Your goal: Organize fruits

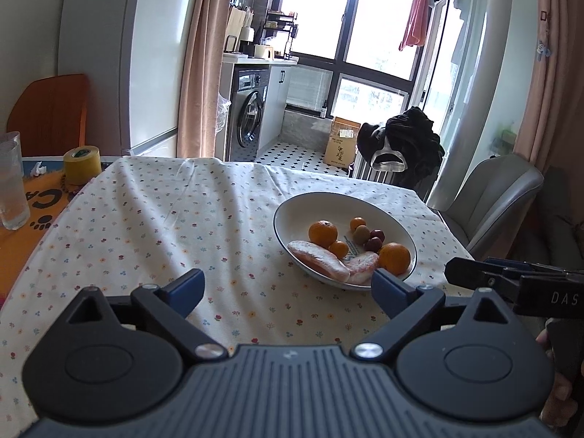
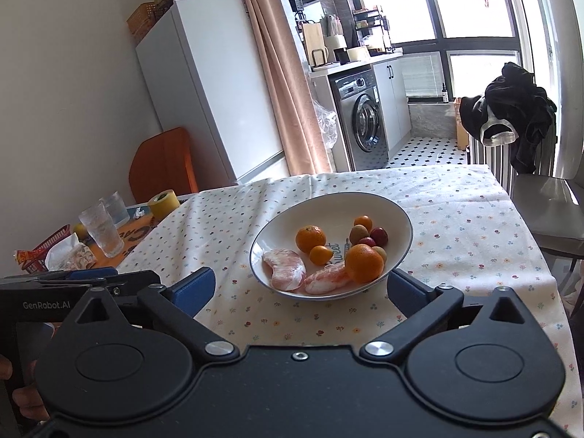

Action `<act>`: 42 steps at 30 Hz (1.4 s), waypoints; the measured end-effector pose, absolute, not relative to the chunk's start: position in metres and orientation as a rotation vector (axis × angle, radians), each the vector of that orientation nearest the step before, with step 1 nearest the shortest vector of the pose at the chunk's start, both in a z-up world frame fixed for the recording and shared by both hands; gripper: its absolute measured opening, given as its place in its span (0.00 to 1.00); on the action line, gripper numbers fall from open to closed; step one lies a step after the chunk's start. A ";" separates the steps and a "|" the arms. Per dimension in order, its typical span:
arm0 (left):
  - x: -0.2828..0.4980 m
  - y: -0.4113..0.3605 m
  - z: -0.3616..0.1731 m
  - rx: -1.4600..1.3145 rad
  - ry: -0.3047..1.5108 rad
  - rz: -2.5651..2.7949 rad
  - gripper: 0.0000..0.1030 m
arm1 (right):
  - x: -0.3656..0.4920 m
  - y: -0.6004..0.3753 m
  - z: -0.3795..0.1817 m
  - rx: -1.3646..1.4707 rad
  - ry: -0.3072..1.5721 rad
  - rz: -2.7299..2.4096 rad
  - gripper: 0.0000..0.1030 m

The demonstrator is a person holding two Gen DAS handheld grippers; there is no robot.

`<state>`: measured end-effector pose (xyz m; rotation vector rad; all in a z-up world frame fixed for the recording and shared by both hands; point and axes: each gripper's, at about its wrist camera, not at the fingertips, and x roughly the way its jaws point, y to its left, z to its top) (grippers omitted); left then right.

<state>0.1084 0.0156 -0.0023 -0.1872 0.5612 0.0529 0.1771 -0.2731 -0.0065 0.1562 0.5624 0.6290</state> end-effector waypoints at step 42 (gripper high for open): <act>0.028 0.027 0.026 -0.145 0.565 0.084 1.00 | 0.114 -0.284 0.029 0.026 0.569 0.754 1.00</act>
